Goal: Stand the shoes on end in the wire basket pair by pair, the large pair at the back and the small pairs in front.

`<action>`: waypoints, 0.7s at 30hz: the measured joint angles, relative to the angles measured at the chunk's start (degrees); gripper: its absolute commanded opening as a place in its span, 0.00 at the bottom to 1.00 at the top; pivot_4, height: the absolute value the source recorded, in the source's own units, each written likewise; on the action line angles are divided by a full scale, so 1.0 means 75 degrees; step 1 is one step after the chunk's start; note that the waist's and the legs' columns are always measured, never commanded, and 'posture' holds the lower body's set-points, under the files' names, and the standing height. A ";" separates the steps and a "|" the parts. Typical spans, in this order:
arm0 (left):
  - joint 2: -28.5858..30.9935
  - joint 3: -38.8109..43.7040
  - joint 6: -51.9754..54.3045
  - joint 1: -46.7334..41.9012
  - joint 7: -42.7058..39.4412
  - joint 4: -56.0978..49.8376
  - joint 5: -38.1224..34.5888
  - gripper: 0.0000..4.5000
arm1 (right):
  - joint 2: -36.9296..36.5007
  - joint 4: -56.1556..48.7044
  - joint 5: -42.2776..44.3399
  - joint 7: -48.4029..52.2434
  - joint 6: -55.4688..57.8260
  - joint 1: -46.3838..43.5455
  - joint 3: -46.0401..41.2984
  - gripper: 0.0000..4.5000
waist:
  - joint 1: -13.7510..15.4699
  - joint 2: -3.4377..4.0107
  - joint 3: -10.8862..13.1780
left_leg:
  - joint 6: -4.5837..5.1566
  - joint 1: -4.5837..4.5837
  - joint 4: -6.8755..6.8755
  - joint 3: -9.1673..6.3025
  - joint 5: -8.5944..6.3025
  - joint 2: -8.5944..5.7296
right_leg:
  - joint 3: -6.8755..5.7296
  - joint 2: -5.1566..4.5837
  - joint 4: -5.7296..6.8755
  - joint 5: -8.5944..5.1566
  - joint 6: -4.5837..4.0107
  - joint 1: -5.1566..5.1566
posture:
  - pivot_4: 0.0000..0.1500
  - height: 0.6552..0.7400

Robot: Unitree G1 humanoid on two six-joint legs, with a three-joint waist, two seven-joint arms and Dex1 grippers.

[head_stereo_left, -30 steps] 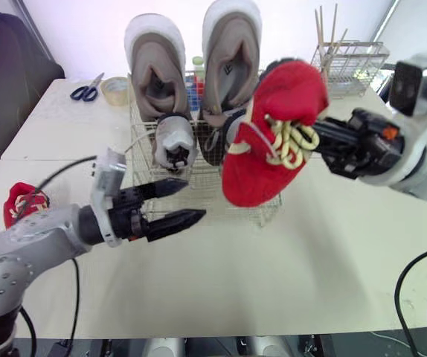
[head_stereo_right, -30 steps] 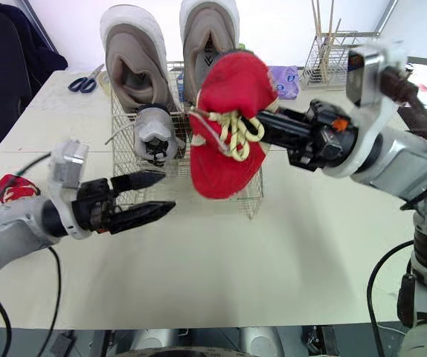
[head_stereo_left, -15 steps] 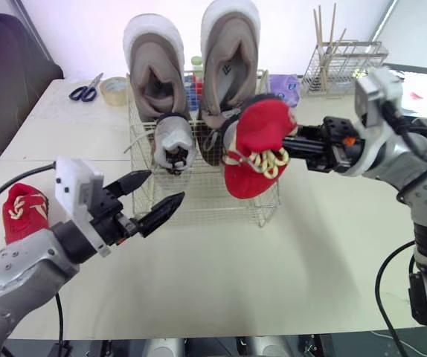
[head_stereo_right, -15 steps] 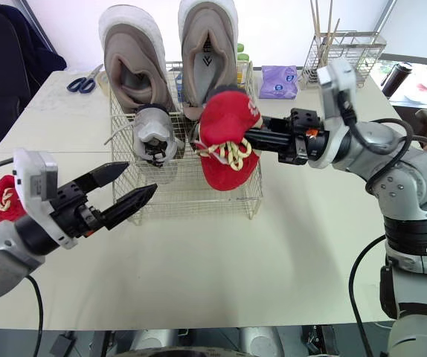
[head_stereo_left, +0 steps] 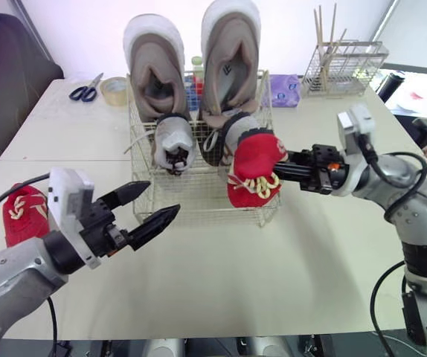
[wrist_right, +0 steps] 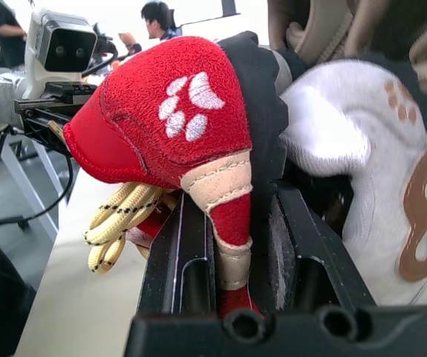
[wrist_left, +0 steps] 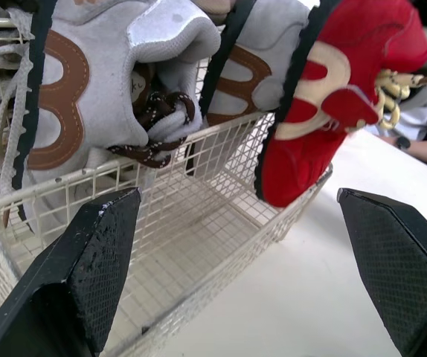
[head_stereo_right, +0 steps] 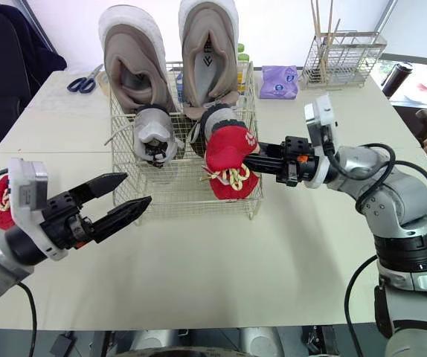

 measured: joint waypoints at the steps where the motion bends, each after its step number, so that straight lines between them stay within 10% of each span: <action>1: 0.0002 -0.0070 -0.0005 -0.0025 -0.0044 0.0021 0.0005 0.98 | 0.0040 -0.0012 -0.0013 -0.0010 -0.0002 0.0069 0.0000 0.10 | 0.0000 0.0000 0.0000 | 0.0000 0.0001 -0.0002 0.0001 0.0000 0.0000 | 0.0000 0.0000 0.0000 0.0000 0.0000 0.0000 | 1.00 1.00; 5: 0.0005 -0.0186 -0.0005 -0.0091 -0.0170 0.0116 0.0109 0.98 | 0.0177 -0.0068 -0.0105 -0.0032 -0.0009 0.0254 0.0002 0.10 | 0.0000 0.0000 0.0000 | 0.0000 0.0001 -0.0006 0.0001 0.0000 0.0000 | 0.0000 0.0001 0.0000 0.0000 0.0001 -0.0002 | 1.00 1.00; 6: 0.0008 -0.0192 -0.0005 -0.0096 -0.0183 0.0139 0.0109 0.98 | 0.0199 -0.0093 -0.0142 -0.0038 -0.0023 0.0321 0.0002 0.33 | 0.0000 0.0000 0.0000 | 0.0000 0.0002 -0.0006 0.0001 0.0000 0.0000 | 0.0000 0.0001 0.0000 0.0000 0.0001 -0.0002 | 1.00 1.00; 12: 0.0056 -0.0192 -0.0004 -0.0092 -0.0361 0.0312 0.0123 0.98 | 0.0228 -0.0146 -0.0328 -0.0026 0.0023 0.0762 0.0118 0.98 | 0.0000 0.0000 0.0000 | 0.0000 0.0003 -0.0006 0.0005 0.0000 -0.0001 | 0.0000 0.0001 0.0001 0.0000 0.0001 -0.0002 | 1.00 1.00; 21: 0.0077 -0.0209 0.0010 -0.0207 -0.0529 0.0684 0.0129 0.98 | -0.0104 -0.0202 -0.0334 -0.0050 0.0161 0.0772 -0.0350 0.99 | 0.0008 -0.0001 -0.0001 | 0.0000 0.0007 -0.0005 0.0008 0.0000 -0.0002 | 0.0002 0.0000 0.0001 0.0001 0.0001 0.0000 | 1.00 1.00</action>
